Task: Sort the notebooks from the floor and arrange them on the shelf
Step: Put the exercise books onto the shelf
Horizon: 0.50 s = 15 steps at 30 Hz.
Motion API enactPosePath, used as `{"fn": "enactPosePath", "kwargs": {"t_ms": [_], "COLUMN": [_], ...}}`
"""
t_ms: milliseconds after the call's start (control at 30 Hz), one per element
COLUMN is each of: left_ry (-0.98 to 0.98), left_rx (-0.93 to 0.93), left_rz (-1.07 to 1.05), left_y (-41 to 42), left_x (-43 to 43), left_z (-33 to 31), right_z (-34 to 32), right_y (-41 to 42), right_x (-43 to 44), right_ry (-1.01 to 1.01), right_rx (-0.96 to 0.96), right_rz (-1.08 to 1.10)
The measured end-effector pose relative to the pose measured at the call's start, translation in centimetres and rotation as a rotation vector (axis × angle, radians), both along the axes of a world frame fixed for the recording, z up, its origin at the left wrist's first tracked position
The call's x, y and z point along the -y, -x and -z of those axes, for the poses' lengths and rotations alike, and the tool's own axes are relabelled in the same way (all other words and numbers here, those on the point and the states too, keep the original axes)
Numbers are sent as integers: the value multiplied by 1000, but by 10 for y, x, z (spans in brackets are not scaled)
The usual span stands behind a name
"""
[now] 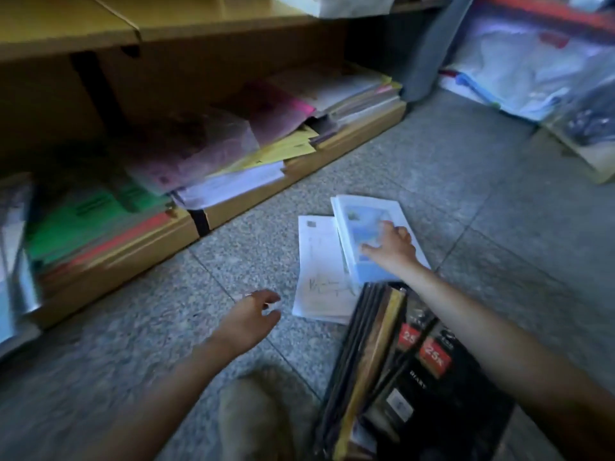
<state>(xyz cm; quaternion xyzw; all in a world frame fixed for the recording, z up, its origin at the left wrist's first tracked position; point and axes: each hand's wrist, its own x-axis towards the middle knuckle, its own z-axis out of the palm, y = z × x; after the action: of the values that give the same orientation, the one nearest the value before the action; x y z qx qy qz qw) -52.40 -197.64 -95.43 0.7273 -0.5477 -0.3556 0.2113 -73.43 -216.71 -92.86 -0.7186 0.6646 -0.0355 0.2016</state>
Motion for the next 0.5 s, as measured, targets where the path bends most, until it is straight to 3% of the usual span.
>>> {"fn": "enactPosePath", "kwargs": {"t_ms": [100,233,500], "left_ry": [-60,-112,-142], "left_rx": [-272,-467,-271], "left_rz": [-227,-328,-322], "left_y": [19,34,32], "left_x": [21,43,71], "left_z": [25,44,49], "right_z": [22,45,48], "right_y": [32,53,69], "right_x": [17,23,42], "right_ry": [-3,-129,-301], "right_rx": [102,140,332], "right_rz": [305,422,402]}}
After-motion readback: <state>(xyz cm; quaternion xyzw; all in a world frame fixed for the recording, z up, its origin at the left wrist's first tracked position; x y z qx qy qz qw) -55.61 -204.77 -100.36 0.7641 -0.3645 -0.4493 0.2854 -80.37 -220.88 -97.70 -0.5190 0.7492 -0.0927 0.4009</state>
